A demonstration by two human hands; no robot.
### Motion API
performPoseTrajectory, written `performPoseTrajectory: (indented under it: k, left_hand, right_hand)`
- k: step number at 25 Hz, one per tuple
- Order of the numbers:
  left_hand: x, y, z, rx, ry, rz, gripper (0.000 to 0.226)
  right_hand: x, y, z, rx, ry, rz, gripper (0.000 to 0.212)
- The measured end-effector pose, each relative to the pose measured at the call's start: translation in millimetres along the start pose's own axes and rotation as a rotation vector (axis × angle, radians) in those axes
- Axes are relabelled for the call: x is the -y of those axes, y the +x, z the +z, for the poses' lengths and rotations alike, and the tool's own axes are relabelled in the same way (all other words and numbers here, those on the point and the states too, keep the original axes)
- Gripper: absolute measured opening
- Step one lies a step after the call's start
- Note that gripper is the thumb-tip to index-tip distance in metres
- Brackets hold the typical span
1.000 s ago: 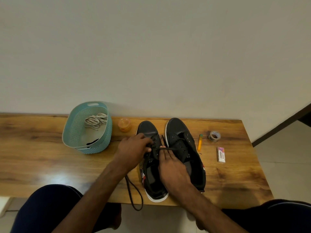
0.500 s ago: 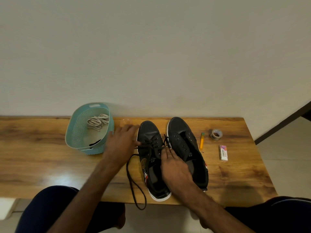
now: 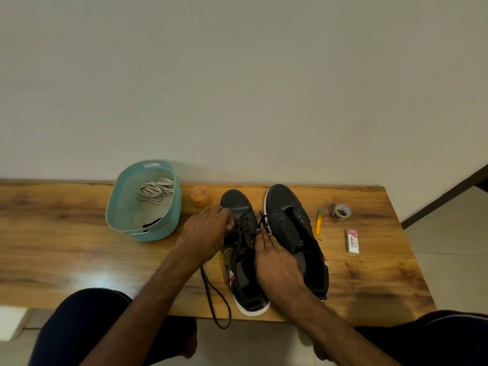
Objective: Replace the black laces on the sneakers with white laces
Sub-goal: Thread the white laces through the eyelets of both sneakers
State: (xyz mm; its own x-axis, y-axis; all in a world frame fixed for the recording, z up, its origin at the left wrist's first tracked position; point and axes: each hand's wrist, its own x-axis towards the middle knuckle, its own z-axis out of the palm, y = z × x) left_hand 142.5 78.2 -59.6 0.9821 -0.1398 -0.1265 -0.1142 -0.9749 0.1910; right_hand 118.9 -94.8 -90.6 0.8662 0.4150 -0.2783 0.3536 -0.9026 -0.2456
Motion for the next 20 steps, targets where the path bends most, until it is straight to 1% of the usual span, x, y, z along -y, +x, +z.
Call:
performPoseTrajectory:
  k: [2,3,5,7,9,11,13,14,15,16,17,18,19,20]
  left_hand:
    - [-9,-1,4,0.056,-0.098,-0.003,0.024]
    - [-13,-1,7,0.056,-0.123,-0.011,0.023]
    - [-15,1,10,0.022,-0.182,-0.049,0.012]
    - [-14,1,8,0.032,-0.162,-0.067,0.009]
    - [-4,1,-1,0.011,0.051,-0.102,0.014]
    - [18,-1,-16,-0.057,0.297,-0.263,0.015]
    - [40,-7,-29,-0.116,0.436,-0.455,0.016]
    - [44,-10,-29,-0.108,0.466,-0.49,0.018]
    - [41,-10,-26,-0.082,0.442,-0.458,0.02]
    - [33,-9,-21,-0.058,0.33,-0.362,0.023]
    - [21,-7,-15,-0.046,0.135,-0.261,0.029]
    - [9,-6,-9,0.002,-0.05,-0.196,0.033]
    - [-2,-4,-5,0.053,-0.142,-0.156,0.032]
    - [-10,-2,0,0.092,-0.124,-0.128,0.028]
  right_hand:
    - [1,0,-1,-0.002,0.002,0.001,0.06]
    - [0,1,-1,-0.003,0.002,0.001,0.06]
    - [0,1,-1,-0.006,-0.002,0.0,0.06]
    - [-1,2,0,-0.015,-0.003,-0.003,0.059]
    - [-1,2,0,-0.018,0.004,-0.007,0.059]
    - [-1,1,0,-0.027,0.005,-0.01,0.059]
    - [-2,0,1,-0.031,0.015,-0.009,0.059]
    - [-1,0,2,-0.032,0.016,-0.008,0.059]
    - [-1,0,2,-0.035,0.017,-0.006,0.059]
    - [-2,1,3,-0.035,0.019,-0.006,0.06]
    - [-2,1,4,-0.032,0.021,-0.008,0.06]
    - [-3,2,4,-0.029,0.025,-0.011,0.061]
    - [-4,2,4,-0.025,0.029,-0.013,0.063]
    - [-4,2,4,-0.02,0.029,-0.017,0.064]
